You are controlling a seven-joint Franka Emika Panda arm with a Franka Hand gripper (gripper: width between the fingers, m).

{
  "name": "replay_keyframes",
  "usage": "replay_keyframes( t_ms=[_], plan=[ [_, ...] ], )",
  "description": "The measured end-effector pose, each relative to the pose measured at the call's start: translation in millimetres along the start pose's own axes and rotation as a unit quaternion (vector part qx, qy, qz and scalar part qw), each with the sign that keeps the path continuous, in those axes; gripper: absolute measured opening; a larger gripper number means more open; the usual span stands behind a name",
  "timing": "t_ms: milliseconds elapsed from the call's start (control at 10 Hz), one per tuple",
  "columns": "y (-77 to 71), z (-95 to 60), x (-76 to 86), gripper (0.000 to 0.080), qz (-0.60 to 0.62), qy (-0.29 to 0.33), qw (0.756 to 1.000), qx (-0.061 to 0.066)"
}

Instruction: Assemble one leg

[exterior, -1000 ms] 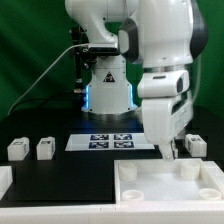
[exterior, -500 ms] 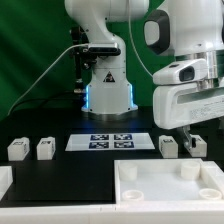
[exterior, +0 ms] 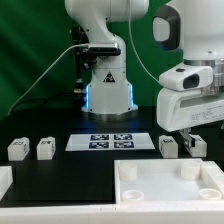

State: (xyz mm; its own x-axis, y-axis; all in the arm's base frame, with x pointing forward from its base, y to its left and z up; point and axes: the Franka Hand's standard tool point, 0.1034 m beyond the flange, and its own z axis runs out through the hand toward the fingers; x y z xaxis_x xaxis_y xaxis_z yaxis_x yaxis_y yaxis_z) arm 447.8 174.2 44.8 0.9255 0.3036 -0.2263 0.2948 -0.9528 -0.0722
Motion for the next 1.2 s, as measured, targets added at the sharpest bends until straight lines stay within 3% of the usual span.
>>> replay_keyframes(
  t_ms=[400,600,700,1200],
  plan=[
    [-1.5,2.2,-5.2,0.0649,0.003,-0.194,0.981,0.010],
    [-12.6,10.7,-16.1,0.0649,0.060,-0.318,0.946,-0.010],
    [-13.7,16.6,-8.0,0.0649,0.063,-0.320,0.945,-0.008],
    [-14.1,23.3,-14.8,0.0649,0.070,-0.324,0.943,-0.011]
  ],
)
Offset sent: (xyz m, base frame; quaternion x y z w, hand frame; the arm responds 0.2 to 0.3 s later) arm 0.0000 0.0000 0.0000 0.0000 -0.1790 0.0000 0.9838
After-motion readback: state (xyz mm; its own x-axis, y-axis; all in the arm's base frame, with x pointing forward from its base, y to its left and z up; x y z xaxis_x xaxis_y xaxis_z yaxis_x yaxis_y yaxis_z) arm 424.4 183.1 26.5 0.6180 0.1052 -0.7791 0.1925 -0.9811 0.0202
